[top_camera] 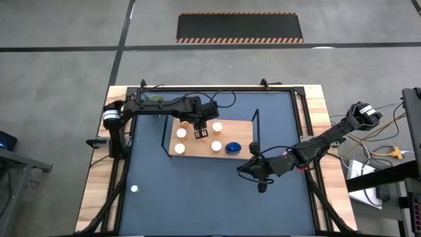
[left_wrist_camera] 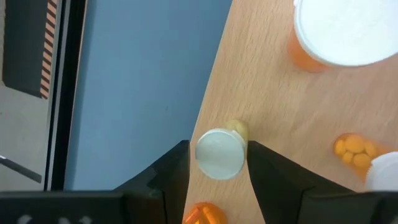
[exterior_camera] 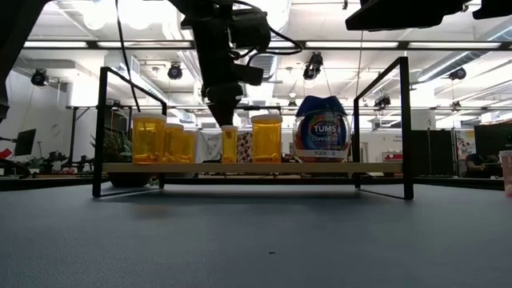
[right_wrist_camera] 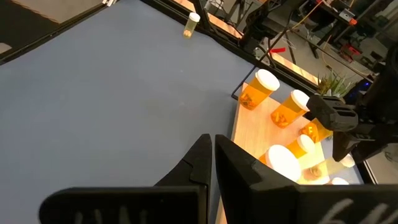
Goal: Pick and place medicine bottles onto shelf by color
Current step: Put the yellow pill bottle on to the shelf aligned with the small orange pill bottle
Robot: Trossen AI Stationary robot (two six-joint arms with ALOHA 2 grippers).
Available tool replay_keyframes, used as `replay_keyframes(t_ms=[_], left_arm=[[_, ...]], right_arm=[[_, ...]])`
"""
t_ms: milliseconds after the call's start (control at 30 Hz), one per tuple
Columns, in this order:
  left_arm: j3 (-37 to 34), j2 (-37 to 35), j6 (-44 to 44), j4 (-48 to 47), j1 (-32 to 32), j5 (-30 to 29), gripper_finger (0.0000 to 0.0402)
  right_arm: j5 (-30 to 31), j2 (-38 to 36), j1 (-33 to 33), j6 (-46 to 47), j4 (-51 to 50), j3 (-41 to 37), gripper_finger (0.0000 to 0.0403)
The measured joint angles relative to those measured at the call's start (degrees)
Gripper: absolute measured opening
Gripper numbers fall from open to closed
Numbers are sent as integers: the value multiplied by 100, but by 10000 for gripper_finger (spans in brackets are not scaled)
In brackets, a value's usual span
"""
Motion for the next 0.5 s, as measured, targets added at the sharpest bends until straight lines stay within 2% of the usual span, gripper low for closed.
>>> replay_keyframes(t_ms=[500], left_arm=[[58,-455,-11,-317,-27,15,142]], right_arm=[[-1,0,0,60,1,-2,13]])
